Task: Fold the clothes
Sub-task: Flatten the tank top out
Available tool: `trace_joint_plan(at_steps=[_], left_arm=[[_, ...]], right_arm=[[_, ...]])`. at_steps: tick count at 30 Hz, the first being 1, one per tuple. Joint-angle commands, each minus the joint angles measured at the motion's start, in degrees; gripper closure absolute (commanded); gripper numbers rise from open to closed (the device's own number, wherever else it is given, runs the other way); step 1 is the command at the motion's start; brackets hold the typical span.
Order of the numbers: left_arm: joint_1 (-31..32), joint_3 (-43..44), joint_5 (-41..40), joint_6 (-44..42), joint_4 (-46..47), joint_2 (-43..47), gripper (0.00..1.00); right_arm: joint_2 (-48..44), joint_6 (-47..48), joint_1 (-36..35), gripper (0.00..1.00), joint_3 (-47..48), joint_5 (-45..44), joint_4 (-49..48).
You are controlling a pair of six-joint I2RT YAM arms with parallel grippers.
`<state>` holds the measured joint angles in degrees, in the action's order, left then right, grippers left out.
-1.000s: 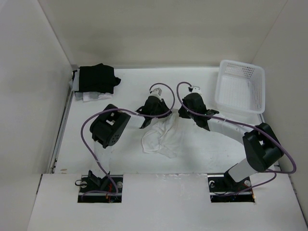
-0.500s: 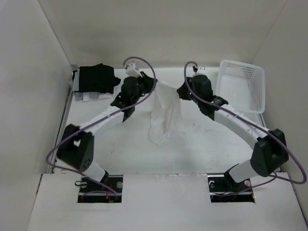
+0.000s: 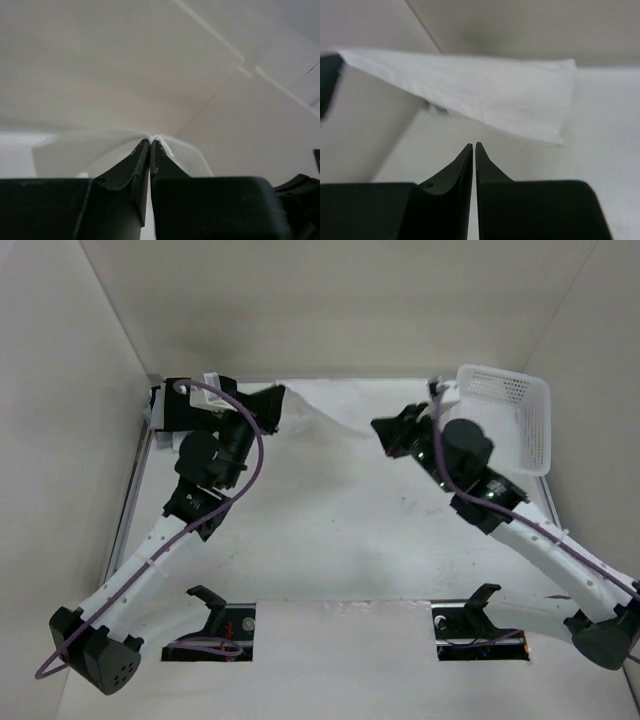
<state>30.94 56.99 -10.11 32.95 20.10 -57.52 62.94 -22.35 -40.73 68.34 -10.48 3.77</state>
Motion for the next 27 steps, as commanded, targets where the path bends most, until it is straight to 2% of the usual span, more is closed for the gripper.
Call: trace_joint_plan(at_steps=[1,2,3,4,6,7,8,10,16,20,27], left_arm=[[3.9,-13.1,-1.3,0.9,-3.8,3.2,0.96],[4.8,-17.8,-2.4,2.4,-3.3,4.4,0.95],[5.2,-21.9,-3.5,3.4,-2.8,5.3,0.94],[5.4,-24.5,-4.5,4.0,-2.4,5.9,0.94],[3.9,-33.2,-7.6,7.8,-2.7,9.4,0.94],[3.4,-34.5,-7.8,8.3,-2.8,10.3,0.94],[1.6,-37.5,-7.6,9.8,-3.1,13.3,0.95],[0.2,-39.9,-6.2,10.6,-3.7,17.2,0.95],[-2.1,-44.4,-3.4,10.2,-8.3,24.1,0.95],[-3.6,-46.9,-2.1,12.0,-7.5,24.0,0.95],[-4.6,-47.8,-0.7,11.9,-5.8,23.1,0.95]], right_arm=[[2.0,-5.7,-2.5,0.91,-17.4,-3.1,0.9],[3.4,-8.6,-2.6,0.88,-22.6,-2.0,-2.0],[3.9,-9.1,-2.6,0.86,-23.3,-1.7,-2.5],[5.6,-10.8,-2.6,0.8,-25.3,-0.8,-4.8],[16.0,-14.4,-2.6,0.55,-26.3,2.7,-11.5],[17.8,-14.6,-2.6,0.54,-25.9,2.8,-12.3],[24.6,-14.8,-2.7,0.52,-23.5,2.7,-14.5],[29.7,-15.8,-2.6,0.53,-21.2,2.4,-14.8],[28.9,-17.8,-2.2,0.51,-22.5,-1.3,-15.5],[32.7,-14.0,0.9,0.43,-16.3,-1.7,-11.4],[37.3,-12.0,5.1,0.44,-12.7,-2.7,-8.9]])
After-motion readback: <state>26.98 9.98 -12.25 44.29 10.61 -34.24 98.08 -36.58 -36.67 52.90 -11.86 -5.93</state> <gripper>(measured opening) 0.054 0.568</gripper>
